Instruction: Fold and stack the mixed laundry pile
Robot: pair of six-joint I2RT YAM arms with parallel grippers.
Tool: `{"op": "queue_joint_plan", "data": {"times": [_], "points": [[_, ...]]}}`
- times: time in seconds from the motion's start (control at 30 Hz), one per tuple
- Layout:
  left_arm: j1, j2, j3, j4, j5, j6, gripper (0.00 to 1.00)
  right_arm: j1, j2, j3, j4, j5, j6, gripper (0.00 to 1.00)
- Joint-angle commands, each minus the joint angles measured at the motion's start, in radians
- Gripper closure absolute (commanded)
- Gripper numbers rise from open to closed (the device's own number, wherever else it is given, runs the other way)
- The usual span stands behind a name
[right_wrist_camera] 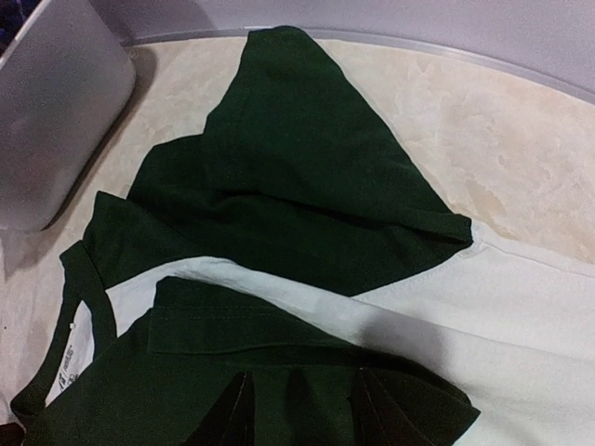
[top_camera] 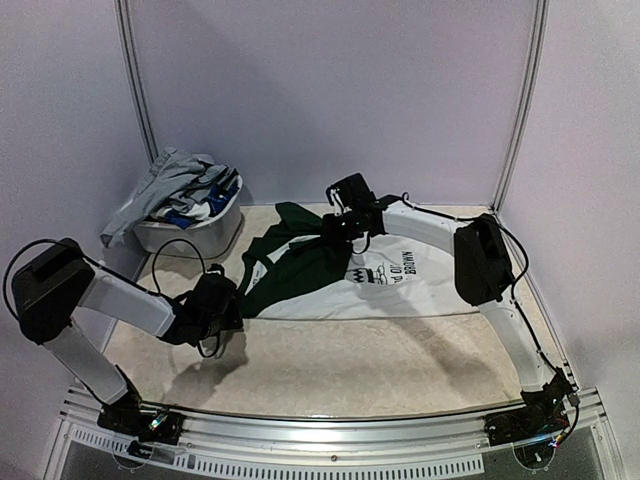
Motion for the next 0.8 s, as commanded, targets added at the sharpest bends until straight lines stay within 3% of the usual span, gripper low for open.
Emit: {"op": "queue_joint_plan", "data": {"times": [0.0,0.07,0.13,0.17,0.33,0.6,0.77], "points": [[0.006,-0.136,0.001,-0.109,-0.024,0.031,0.88,-0.007,-0.047,0.037,-0.042,0.004,-0.019,0.63],[0.006,-0.218,0.003,-0.153,-0.037,0.04,0.51,-0.007,-0.095,0.004,-0.07,0.029,-0.034,0.61],[0.006,-0.29,0.006,-0.189,-0.041,0.048,0.36,-0.007,-0.189,-0.109,-0.055,0.063,-0.035,0.57],[0.008,-0.316,0.01,-0.206,-0.04,0.052,0.33,-0.007,-0.229,-0.188,-0.031,0.073,-0.029,0.53],[0.024,-0.325,0.034,-0.213,0.043,0.058,0.39,-0.021,-0.538,-0.638,0.112,0.109,0.063,0.33],[0.065,-0.22,0.02,-0.118,0.182,0.028,0.4,-0.199,-0.949,-1.243,0.15,0.029,0.404,0.3],[0.107,-0.16,0.014,-0.043,0.263,0.046,0.47,-0.329,-1.156,-1.516,0.177,0.032,0.472,0.29]]}}
